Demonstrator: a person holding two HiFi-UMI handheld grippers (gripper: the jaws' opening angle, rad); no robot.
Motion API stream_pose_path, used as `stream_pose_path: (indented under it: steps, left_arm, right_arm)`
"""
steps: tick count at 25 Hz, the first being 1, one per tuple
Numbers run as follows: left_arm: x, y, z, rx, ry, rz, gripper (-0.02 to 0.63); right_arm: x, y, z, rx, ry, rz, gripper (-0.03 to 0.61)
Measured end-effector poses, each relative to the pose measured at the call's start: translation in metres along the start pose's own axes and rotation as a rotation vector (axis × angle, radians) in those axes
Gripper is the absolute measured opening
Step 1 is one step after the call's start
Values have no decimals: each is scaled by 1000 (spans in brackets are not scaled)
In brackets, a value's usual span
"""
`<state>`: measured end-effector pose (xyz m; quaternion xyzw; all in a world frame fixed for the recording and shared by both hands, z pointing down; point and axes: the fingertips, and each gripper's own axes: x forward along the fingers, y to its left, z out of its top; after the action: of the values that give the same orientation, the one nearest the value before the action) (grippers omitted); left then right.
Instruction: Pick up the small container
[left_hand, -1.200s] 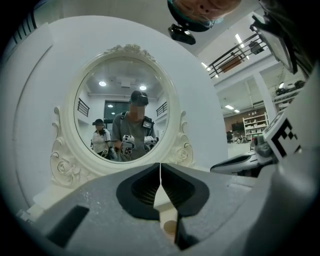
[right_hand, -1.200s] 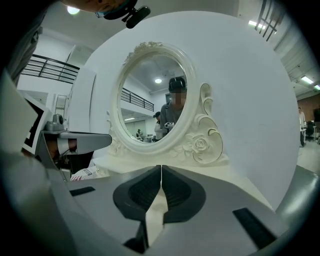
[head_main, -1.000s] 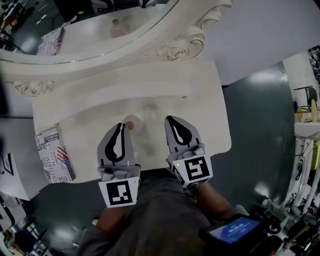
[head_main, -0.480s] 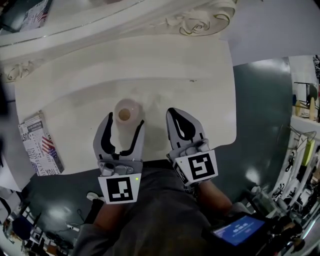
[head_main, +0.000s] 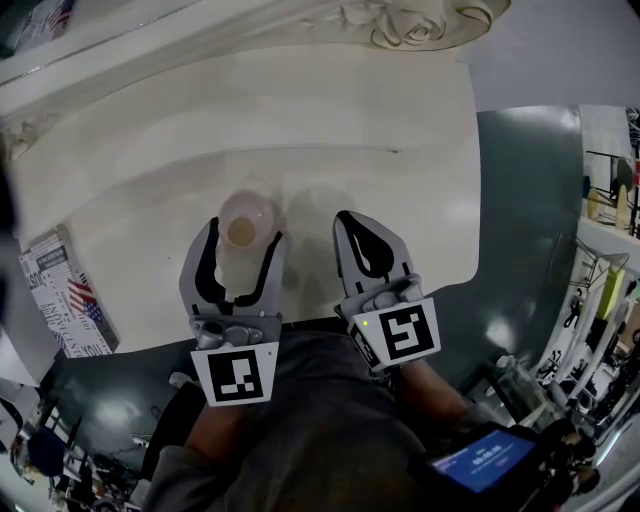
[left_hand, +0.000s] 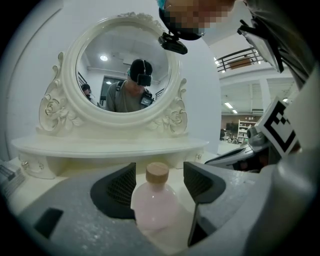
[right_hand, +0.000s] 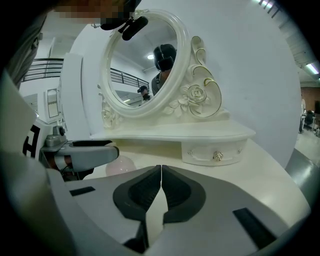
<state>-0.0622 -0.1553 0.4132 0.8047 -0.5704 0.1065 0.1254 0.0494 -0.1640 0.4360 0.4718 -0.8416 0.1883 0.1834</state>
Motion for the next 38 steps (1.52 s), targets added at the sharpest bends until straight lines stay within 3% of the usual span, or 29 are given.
stream_pose_path:
  steps: [13, 33, 36, 38]
  left_arm:
    - [8, 11, -32, -42, 57, 36, 273]
    - [6, 13, -30, -24, 25, 18, 255]
    - [6, 13, -26, -17, 11, 15, 236]
    - [6, 11, -21, 0, -4, 13, 172]
  right_arm:
    - [11, -4, -19, 11, 45, -6, 14]
    - [16, -2, -22, 23, 44, -7, 14]
    - [16, -3, -22, 25, 44, -8, 14]
    - [16, -3, -22, 25, 44, -8, 14]
